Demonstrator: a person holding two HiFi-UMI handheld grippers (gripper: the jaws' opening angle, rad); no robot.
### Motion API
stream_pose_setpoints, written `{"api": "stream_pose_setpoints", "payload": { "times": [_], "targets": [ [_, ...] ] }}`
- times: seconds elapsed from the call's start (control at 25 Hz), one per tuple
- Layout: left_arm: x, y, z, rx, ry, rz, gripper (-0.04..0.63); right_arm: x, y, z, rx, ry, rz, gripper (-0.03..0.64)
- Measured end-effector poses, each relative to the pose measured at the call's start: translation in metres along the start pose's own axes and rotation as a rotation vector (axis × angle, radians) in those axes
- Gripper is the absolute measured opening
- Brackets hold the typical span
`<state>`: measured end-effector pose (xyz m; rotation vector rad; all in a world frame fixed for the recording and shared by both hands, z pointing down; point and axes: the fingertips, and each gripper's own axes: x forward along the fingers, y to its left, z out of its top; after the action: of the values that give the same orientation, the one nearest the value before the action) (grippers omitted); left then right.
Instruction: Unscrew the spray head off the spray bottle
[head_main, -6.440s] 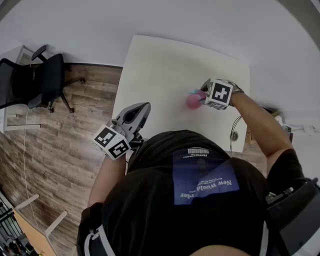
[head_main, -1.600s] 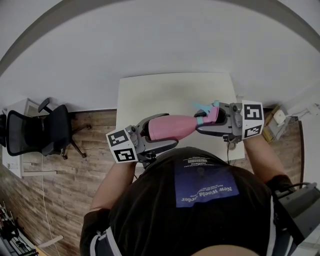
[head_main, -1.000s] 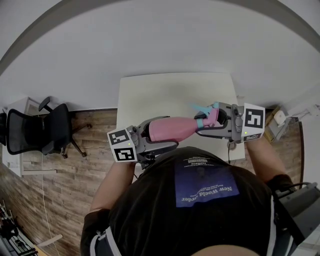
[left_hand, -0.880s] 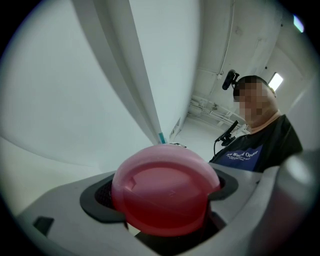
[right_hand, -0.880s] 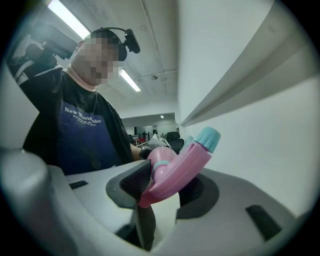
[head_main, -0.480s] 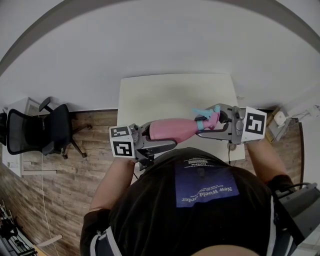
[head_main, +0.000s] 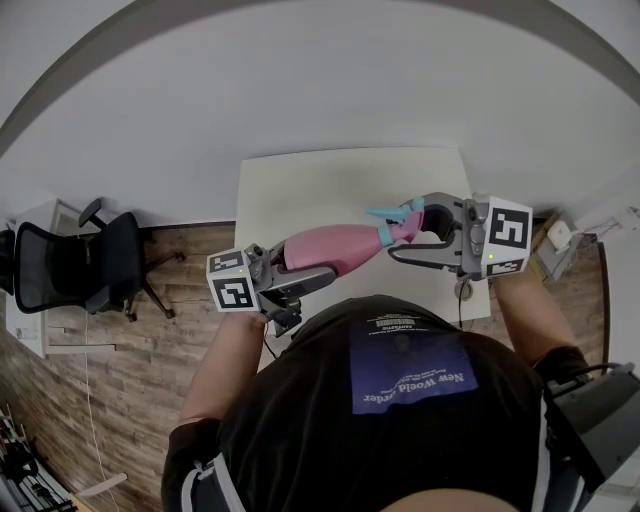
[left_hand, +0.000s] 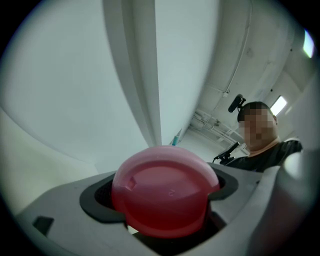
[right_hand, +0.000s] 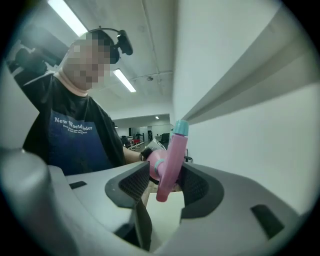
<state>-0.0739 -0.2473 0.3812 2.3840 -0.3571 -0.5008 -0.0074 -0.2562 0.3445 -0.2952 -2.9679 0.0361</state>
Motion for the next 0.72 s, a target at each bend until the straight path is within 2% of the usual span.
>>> {"api": "stream_pose_setpoints", "payload": {
  "times": [0.2,0.32,0.56,0.72],
  "targets": [
    [-0.002,0.003,0.002,0.136,0.069,0.076,0.468,-0.003,-0.009,-0.011,0.172,0.018,0.007,0.156],
    [0.002,-0.001,0.0,0.171,0.091,0.078,0.468,0.001,-0.007,-0.015,0.197,0.035,0.022,0.156],
    [0.001,-0.001,0.003,0.16,0.1,0.071,0.468,0.009,-0.006,-0.009,0.115,0.042,0.023,0.123],
    [0.006,0.0,-0.001,0.069,0.087,0.043,0.468,0.003,0.002,-0.007,-0.037,0.051,0.023,0.121]
  ]
}}
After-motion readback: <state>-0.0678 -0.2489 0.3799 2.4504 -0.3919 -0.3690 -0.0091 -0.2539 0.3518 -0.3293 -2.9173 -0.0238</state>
